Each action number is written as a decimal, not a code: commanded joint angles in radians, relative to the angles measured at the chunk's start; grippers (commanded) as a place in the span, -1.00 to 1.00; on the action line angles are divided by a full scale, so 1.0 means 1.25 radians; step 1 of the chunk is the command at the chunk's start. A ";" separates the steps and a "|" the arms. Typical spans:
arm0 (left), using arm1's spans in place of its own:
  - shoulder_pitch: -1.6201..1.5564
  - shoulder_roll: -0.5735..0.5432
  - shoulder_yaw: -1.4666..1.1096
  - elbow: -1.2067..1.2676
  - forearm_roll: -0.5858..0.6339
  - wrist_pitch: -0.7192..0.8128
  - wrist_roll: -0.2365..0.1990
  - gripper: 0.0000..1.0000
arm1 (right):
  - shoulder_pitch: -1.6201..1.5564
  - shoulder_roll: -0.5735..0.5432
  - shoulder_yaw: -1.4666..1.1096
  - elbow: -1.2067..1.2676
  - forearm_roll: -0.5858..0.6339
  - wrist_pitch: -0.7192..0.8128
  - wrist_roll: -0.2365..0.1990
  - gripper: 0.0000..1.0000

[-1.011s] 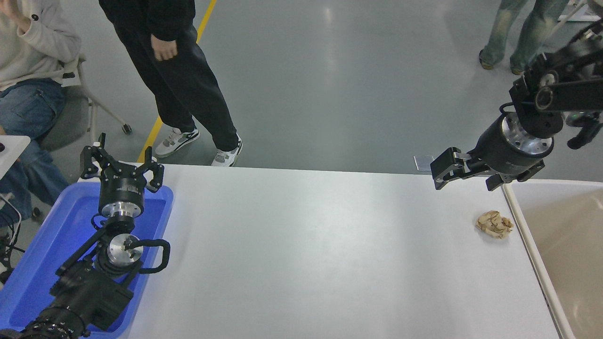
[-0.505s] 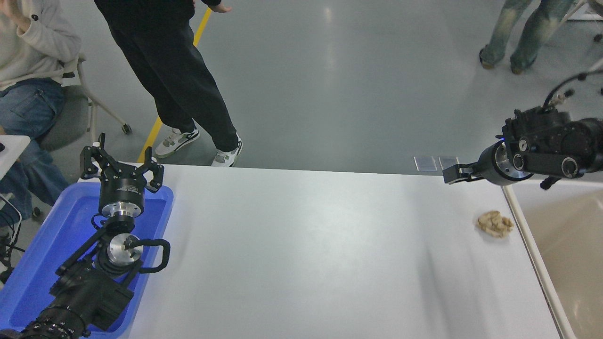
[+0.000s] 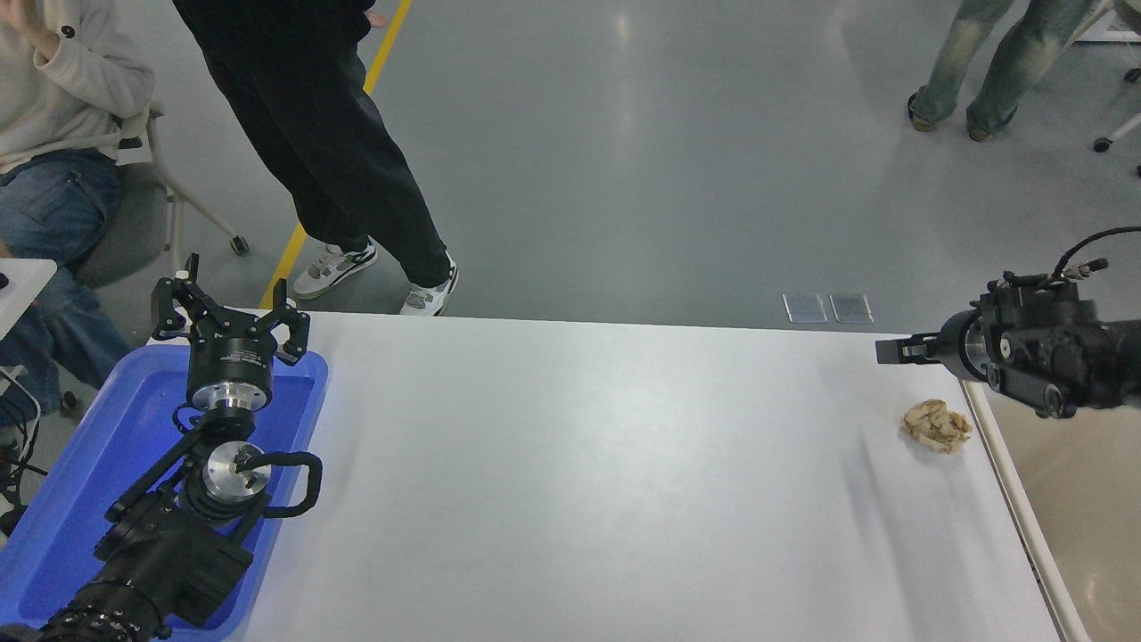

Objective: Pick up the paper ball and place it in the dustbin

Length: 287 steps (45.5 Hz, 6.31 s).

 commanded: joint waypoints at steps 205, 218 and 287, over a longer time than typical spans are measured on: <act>0.000 0.001 0.000 0.000 0.000 0.000 0.000 0.98 | 0.795 -0.440 0.098 0.390 -0.176 0.554 0.022 -1.00; 0.000 0.001 0.000 0.000 0.000 0.000 0.000 0.98 | 0.826 -0.470 0.097 0.325 -0.174 0.554 -0.015 -1.00; 0.000 0.001 0.000 0.000 0.000 0.000 0.000 0.98 | -0.470 -0.030 0.722 -0.432 0.758 -0.139 -0.048 -1.00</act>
